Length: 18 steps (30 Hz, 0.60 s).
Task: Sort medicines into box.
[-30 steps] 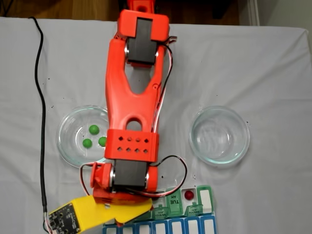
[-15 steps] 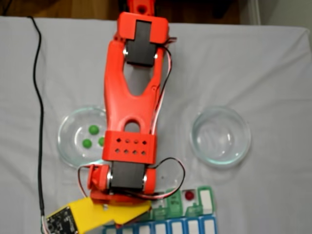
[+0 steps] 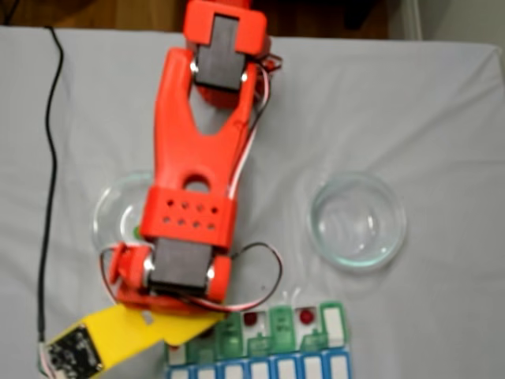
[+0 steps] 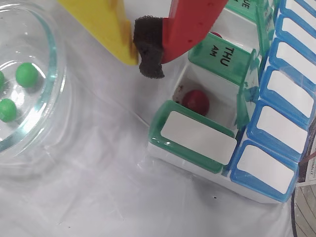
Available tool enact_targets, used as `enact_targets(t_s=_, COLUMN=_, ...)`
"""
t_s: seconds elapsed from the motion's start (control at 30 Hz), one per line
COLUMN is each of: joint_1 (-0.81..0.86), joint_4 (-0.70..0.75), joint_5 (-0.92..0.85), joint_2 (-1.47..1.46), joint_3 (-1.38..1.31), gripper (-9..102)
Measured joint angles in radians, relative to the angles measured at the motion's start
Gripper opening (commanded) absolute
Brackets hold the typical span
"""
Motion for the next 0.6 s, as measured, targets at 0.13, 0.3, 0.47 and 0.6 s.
enact_targets(t_s=0.13, joint_1=0.020, joint_4=0.041, joint_5=-0.006, joint_2=0.097, joint_3=0.081, gripper=0)
enact_targets(t_s=0.3, joint_1=0.066, joint_4=0.052, joint_5=-0.041, joint_2=0.284, joint_3=0.288, gripper=0)
enact_targets(t_s=0.47, joint_1=0.120, joint_4=-0.012, joint_5=-0.077, joint_2=0.488, joint_3=0.518, gripper=0)
enact_targets(t_s=0.6, joint_1=0.183, joint_4=0.015, joint_5=-0.091, joint_2=0.488, joint_3=0.528, gripper=0)
